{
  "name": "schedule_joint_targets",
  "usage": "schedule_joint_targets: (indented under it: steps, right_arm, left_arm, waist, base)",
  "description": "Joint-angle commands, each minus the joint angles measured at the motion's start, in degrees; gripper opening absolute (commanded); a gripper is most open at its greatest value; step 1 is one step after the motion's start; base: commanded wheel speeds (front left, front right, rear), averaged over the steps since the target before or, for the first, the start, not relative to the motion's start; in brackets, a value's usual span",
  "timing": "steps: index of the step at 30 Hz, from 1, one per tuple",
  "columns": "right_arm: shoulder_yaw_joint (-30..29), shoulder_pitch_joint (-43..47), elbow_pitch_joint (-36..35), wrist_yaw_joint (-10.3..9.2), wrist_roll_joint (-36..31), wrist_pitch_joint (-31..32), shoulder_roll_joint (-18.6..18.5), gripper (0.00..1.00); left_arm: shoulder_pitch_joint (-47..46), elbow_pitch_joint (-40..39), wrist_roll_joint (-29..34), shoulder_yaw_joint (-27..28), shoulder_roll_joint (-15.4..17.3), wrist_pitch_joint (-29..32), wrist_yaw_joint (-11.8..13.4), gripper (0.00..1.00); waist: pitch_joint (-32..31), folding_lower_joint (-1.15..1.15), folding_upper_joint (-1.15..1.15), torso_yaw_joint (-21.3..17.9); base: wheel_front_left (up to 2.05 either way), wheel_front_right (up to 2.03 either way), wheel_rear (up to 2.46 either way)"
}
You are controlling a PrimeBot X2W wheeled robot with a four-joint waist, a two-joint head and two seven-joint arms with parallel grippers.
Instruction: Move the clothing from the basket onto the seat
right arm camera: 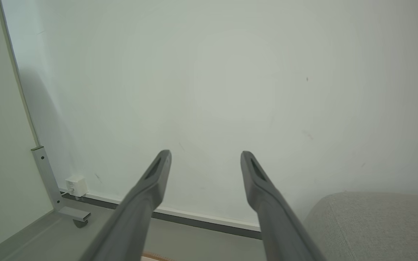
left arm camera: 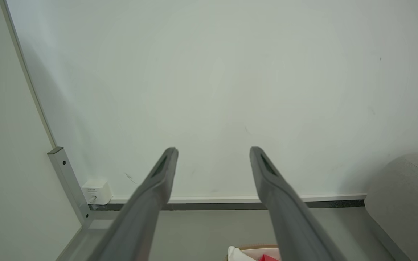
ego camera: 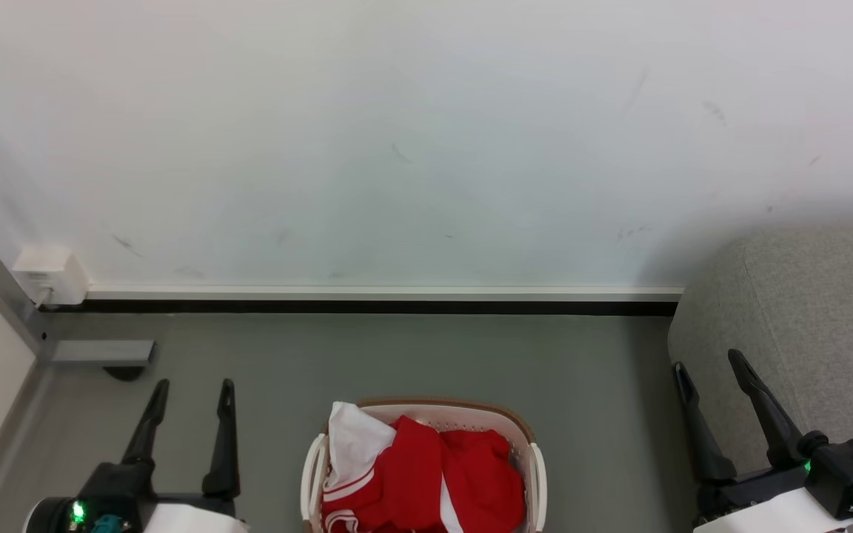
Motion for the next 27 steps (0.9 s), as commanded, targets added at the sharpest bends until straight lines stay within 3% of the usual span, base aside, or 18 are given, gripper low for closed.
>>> schedule_joint_targets:
  steps: [1,27]
  right_arm:
    - [0.0,-0.3,-0.4,-0.14,-0.9,-0.2,-0.1,1.0]
    - [-0.7,-0.5,-0.2,-0.14,0.2,-0.2,0.6,1.0]
  left_arm:
    - [0.7,-0.2,1.2,0.1,0.3,-0.3,-0.2,1.0]
    - [0.2,-0.1,-0.4,1.9,-1.0,-0.2,-1.7,1.0]
  waist:
    - [0.0,0.0,0.0,0.0]
    - [0.1,0.0,0.0,-0.3]
  base:
    - [0.0,0.0,0.0]
    - [0.0,0.0,0.0]
